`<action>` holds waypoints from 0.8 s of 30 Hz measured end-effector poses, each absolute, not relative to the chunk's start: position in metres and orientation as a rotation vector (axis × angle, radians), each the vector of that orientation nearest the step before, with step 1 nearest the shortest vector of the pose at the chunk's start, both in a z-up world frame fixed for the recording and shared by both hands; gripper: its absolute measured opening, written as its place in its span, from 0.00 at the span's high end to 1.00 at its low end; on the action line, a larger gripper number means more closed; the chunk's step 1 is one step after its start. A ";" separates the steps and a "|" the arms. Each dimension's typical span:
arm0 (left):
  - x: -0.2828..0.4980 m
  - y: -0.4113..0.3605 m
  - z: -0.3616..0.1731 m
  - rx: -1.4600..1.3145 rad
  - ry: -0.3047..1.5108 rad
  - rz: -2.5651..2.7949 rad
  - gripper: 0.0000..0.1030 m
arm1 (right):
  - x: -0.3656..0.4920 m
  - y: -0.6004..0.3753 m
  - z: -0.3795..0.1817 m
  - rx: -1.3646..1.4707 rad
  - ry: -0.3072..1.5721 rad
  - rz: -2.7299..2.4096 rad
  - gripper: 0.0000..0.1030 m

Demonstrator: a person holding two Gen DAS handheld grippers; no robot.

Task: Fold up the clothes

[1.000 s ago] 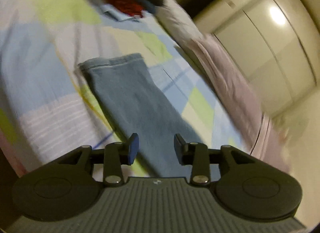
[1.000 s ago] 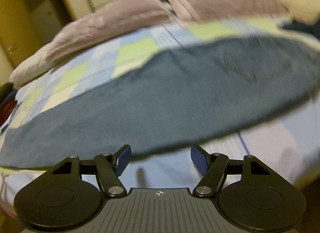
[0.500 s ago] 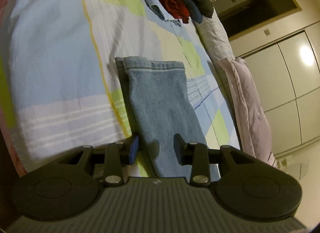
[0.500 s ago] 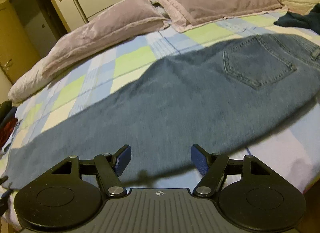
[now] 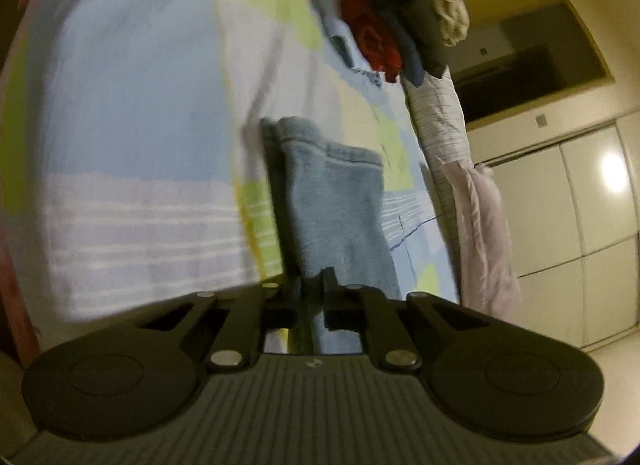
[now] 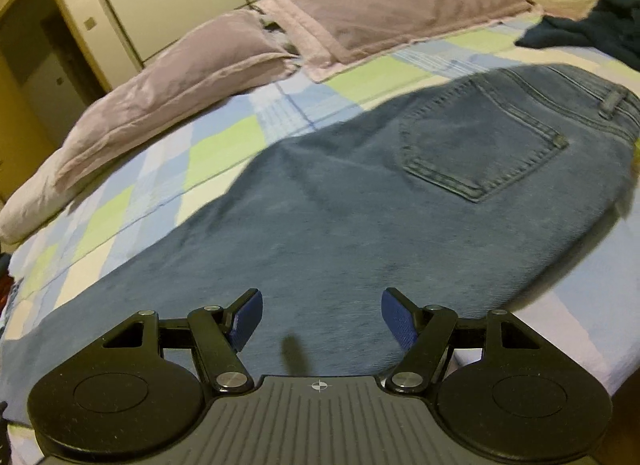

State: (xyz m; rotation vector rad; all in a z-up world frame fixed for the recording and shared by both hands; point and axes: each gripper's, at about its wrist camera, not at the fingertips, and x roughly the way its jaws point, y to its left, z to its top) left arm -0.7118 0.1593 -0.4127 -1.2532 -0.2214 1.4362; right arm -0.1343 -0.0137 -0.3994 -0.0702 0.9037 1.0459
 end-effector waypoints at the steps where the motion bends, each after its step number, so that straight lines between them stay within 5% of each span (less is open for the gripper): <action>1: -0.699 0.163 -0.396 -1.141 -0.130 1.451 0.96 | -0.131 -0.015 -0.398 -0.069 0.899 1.045 0.33; 12: -0.478 0.121 -0.300 -0.386 0.287 0.850 0.93 | -0.091 -0.040 -0.391 0.023 0.862 0.995 0.33; 19: -0.390 0.095 -0.374 -0.422 0.648 0.575 0.85 | -0.073 -0.060 -0.389 0.081 0.900 0.968 0.33; 24: -0.433 0.104 -0.362 -0.476 0.615 0.630 0.84 | -0.066 -0.065 -0.384 0.248 0.980 1.047 0.33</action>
